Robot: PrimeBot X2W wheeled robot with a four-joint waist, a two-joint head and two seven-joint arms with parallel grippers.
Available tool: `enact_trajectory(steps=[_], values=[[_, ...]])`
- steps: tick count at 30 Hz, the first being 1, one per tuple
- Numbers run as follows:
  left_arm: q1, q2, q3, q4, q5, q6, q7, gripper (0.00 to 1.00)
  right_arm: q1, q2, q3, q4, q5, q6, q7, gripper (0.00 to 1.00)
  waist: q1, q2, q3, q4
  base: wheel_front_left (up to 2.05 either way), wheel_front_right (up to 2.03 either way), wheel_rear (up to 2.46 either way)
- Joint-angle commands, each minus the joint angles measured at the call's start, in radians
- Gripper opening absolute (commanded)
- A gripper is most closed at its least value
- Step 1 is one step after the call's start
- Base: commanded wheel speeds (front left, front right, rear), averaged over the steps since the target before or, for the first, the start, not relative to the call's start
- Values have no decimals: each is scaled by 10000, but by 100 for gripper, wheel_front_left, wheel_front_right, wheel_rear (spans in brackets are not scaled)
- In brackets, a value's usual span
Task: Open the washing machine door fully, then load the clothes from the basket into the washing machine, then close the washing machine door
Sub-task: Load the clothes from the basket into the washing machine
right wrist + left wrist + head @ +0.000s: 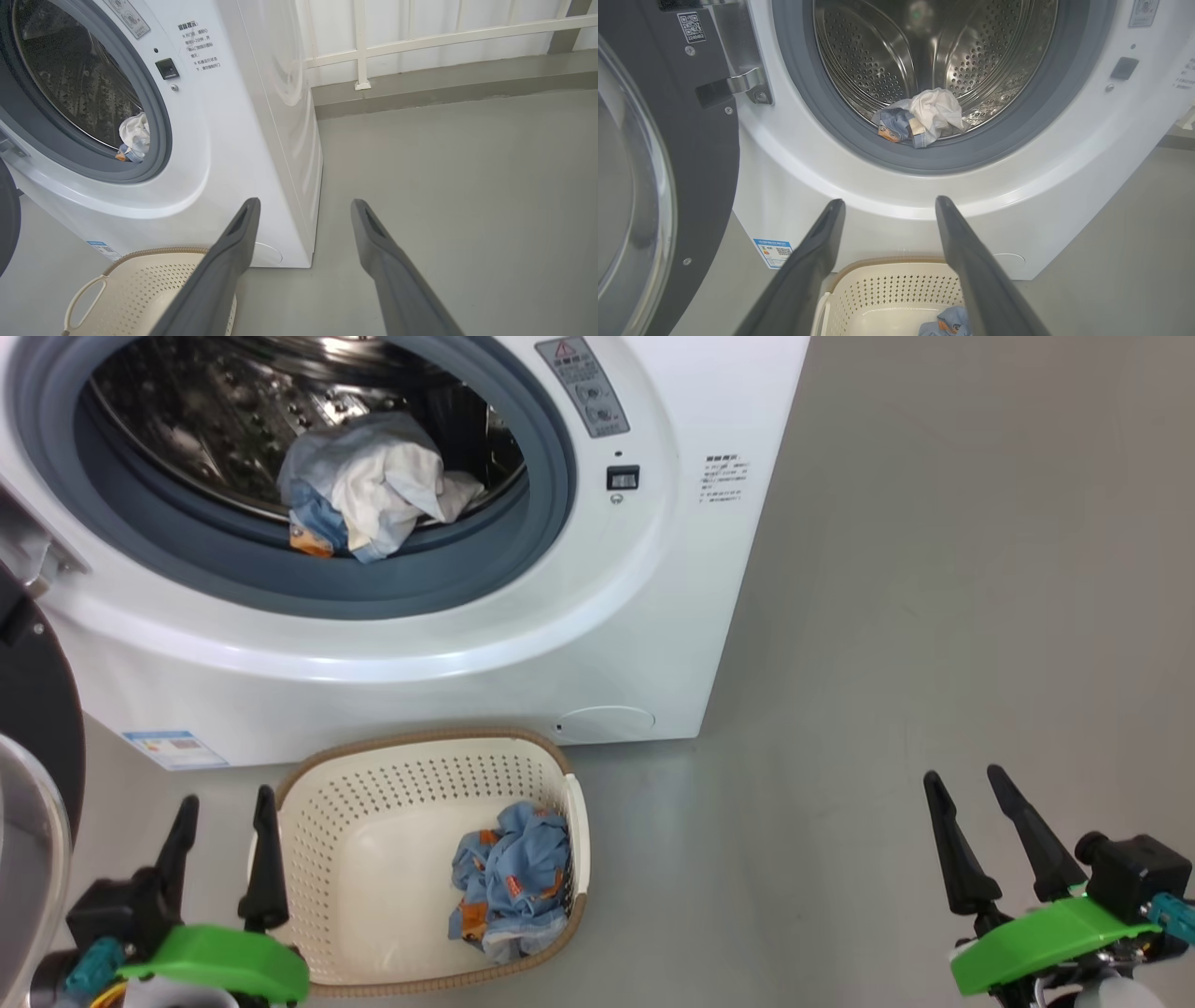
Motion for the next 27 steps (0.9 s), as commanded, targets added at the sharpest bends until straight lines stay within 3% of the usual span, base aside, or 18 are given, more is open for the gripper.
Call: enact_trajectory(steps=[1,16,27], values=[[99,177,367,-326,78,-25,-53,100,172,-154,135,-227,38,16,-49,100,0,-1,-145,-17,0,0,0],[1689,80,567,-1205,129,-25,-53,100,891,-199,-190,-298,3,16,-49,100,0,-1,-729,-52,0,0,0],[1877,38,583,-1425,71,-25,-53,100,939,-143,-305,-332,-28,16,-49,100,0,-1,-714,-31,0,0,0]])
